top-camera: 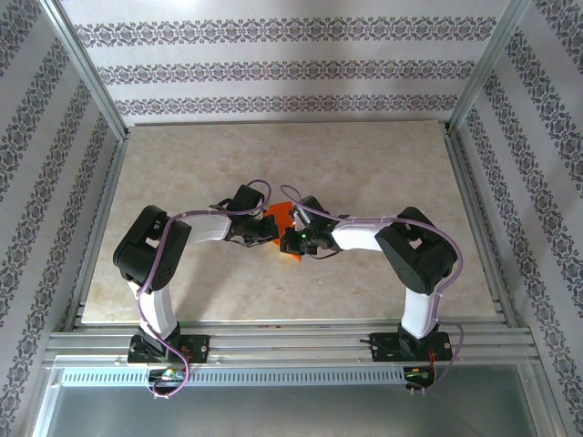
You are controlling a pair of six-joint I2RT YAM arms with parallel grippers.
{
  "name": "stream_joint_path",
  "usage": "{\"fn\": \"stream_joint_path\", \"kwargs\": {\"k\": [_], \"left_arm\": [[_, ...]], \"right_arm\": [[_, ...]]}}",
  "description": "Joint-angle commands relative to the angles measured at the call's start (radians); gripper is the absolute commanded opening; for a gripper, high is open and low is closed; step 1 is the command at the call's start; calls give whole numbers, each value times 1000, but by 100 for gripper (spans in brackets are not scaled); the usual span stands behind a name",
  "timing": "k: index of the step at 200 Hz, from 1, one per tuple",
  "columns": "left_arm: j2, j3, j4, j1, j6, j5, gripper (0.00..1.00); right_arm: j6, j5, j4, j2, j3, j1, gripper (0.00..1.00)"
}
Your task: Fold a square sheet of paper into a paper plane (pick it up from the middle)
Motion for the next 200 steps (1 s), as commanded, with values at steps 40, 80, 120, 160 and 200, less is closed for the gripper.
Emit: {"fn": "stream_joint_path", "kwargs": {"k": [40, 80, 120, 160, 200], "left_arm": [[84, -37, -175, 5, 17, -129, 4], [39, 7, -172, 5, 5, -68, 6], [-90, 58, -72, 27, -97, 71, 22], [-255, -69, 53, 86, -188, 87, 37], [-336, -230, 133, 127, -182, 95, 49]], "right_arm": [[-57, -38, 95, -166, -269, -55, 1], [-85, -24, 103, -333, -344, -76, 5], [-91, 105, 71, -455, -337, -73, 20], [-68, 192, 47, -452, -305, -66, 33], [-68, 222, 32, -380, -236, -40, 42]]}}
